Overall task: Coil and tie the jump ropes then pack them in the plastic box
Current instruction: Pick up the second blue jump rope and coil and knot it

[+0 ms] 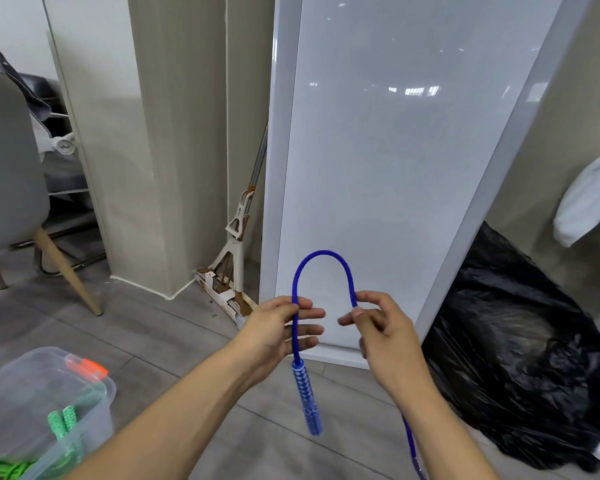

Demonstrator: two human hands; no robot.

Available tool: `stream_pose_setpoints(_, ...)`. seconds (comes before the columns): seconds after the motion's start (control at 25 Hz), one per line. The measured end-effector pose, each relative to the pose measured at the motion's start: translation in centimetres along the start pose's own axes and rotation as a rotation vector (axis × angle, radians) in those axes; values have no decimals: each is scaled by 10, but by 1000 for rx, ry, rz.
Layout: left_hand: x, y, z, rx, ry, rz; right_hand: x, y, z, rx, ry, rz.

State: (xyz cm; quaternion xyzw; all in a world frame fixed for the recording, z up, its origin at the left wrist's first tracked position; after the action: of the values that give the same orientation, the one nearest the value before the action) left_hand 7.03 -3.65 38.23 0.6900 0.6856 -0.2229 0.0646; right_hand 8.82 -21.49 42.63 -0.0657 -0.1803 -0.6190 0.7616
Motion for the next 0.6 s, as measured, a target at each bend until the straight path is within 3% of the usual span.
stream_pose_setpoints(0.2,-22,0,15,-4,61,114,-29,-10,9,45,-53,7)
stream_pose_setpoints(0.4,-8,2,16,-21,111,7,-46,-13,5,60,-272,128)
stream_pose_setpoints(0.48,7,4,10,-61,16,-111,-58,-16,3,83,-405,256)
stream_pose_setpoints(0.6,36,16,4,-119,-326,-236,-63,-17,-2,48,-480,357)
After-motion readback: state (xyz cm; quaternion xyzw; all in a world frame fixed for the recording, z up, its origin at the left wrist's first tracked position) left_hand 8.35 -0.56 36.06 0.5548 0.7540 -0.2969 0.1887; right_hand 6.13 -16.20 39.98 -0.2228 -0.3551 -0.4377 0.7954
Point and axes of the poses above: each hand's wrist, its own y-axis towards the middle knuckle, its own x-axis out of the back of the hand, z = x × y, the point moved 9 cm from there along y, towards the middle knuckle, and after that the axes turned 10 degrees about z, right-handed, at the moved point
